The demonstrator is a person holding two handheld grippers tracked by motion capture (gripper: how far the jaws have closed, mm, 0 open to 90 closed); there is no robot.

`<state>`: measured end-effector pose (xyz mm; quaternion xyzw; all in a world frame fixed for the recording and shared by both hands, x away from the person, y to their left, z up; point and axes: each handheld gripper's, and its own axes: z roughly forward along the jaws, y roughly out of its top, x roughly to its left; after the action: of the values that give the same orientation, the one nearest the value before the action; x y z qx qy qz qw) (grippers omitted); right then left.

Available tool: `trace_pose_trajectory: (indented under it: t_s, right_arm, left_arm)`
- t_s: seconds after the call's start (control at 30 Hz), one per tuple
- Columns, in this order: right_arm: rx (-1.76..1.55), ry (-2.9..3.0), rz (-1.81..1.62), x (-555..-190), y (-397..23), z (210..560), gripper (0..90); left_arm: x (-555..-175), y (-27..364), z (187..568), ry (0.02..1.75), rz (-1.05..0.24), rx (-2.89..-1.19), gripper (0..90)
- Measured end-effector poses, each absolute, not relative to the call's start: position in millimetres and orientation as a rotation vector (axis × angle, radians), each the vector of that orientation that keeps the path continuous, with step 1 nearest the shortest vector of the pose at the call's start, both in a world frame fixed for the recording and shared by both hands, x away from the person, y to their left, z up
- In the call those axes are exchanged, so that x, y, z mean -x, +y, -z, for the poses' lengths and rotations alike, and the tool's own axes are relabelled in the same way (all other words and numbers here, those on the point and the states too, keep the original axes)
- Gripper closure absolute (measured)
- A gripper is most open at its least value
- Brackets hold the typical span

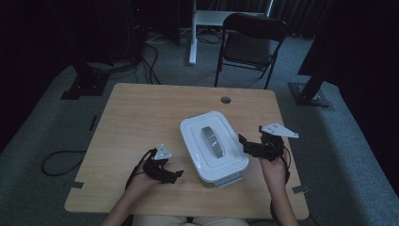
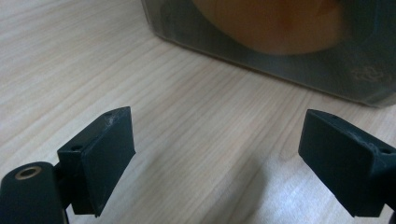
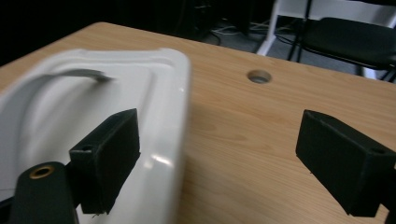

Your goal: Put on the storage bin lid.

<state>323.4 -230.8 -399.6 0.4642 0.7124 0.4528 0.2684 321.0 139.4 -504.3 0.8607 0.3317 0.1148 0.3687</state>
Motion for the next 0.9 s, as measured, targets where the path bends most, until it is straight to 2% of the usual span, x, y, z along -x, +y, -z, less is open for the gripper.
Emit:
trace_pose_trajectory:
  t_s: [0.4, 0.67, 0.9]
  right_arm:
    - [-1.367, 1.886, -1.125, -351.3, -265.5, 445.2, 12.8]
    - [-1.409, 1.936, -1.093, -355.5, -268.4, 479.0, 13.4]
    - [-1.397, 1.983, -1.111, -355.1, -263.2, 494.7, 13.2]
  left_arm:
    - [-329.9, 130.3, 500.0, 0.839, -0.290, -2.188, 11.3]
    - [-336.8, 119.4, 501.6, 0.826, -0.283, -2.195, 11.3]
    - [-341.3, 112.7, 500.7, 0.814, -0.280, -2.192, 11.3]
